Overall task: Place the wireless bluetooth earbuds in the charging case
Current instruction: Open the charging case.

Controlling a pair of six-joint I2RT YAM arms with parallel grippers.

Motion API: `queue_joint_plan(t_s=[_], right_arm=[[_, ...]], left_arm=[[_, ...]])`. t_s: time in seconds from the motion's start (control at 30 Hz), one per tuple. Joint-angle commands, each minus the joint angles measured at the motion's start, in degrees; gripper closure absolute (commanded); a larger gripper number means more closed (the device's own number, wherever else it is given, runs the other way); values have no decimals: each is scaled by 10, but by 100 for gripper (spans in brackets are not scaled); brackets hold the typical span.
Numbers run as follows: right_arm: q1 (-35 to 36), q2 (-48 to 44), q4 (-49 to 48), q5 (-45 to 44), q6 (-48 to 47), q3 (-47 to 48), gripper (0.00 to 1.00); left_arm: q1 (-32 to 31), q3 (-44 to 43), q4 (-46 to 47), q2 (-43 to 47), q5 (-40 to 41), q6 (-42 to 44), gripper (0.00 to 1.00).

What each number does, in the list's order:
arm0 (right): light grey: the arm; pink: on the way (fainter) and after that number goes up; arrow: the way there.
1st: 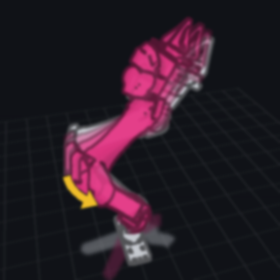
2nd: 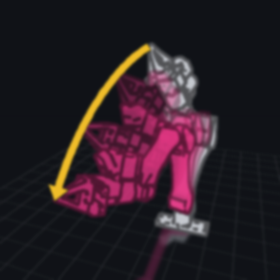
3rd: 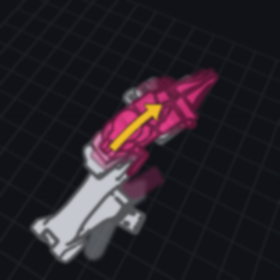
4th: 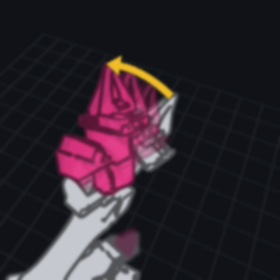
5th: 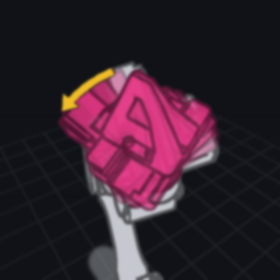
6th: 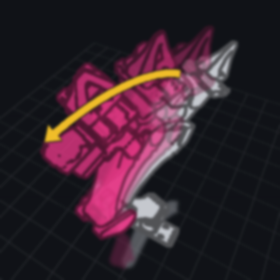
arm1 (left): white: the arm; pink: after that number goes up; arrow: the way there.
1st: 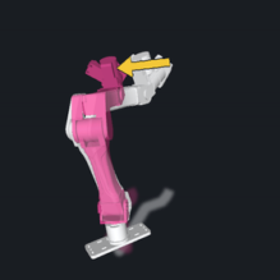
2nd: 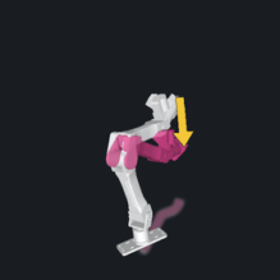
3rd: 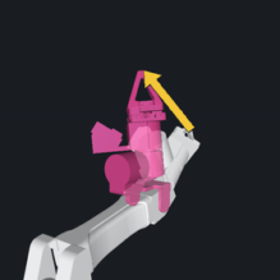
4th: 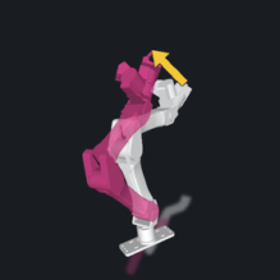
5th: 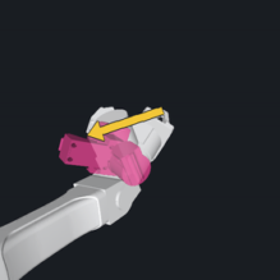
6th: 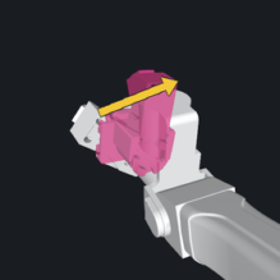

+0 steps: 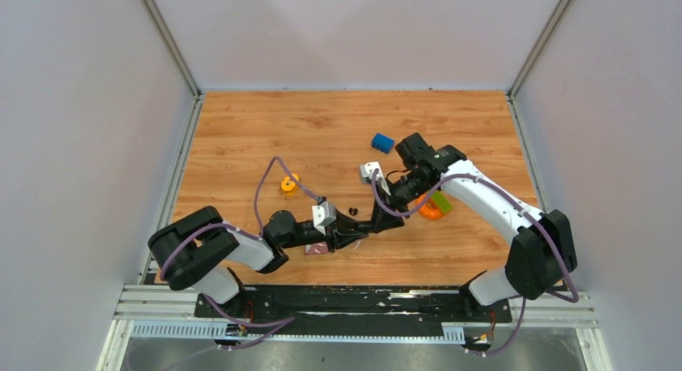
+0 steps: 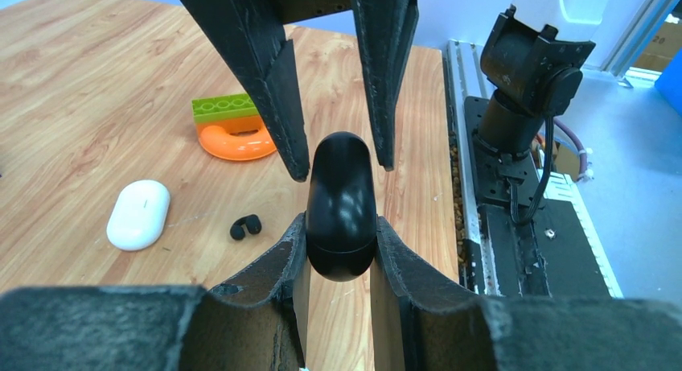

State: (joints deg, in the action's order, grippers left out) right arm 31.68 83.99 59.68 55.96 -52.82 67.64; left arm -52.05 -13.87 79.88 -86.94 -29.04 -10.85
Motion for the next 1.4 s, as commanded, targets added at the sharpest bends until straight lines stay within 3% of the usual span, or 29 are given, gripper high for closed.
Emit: queue_joint_plan(t_s=[0.0, 0.17, 0.27, 0.47, 0.7, 1.2, 1.37], right_arm=[[8, -2, 8, 7, -26, 11, 59], [11, -5, 5, 9, -25, 10, 66], [11, -5, 6, 9, -25, 11, 75], [11, -10, 0, 3, -22, 14, 89], [0, -14, -9, -8, -16, 13, 92], [-7, -23, -11, 4, -12, 12, 92], [-7, -21, -10, 7, -14, 12, 92]], left_arm=[[7, 6, 55, 14, 5, -19, 100], [12, 4, 70, 5, 0, -35, 100], [13, 3, 69, 5, -1, -37, 98], [13, 3, 58, 7, 14, -45, 66], [15, 4, 44, 17, 17, -43, 54], [17, -6, 24, 15, 8, -53, 54], [17, -10, 22, 9, 7, -53, 63]])
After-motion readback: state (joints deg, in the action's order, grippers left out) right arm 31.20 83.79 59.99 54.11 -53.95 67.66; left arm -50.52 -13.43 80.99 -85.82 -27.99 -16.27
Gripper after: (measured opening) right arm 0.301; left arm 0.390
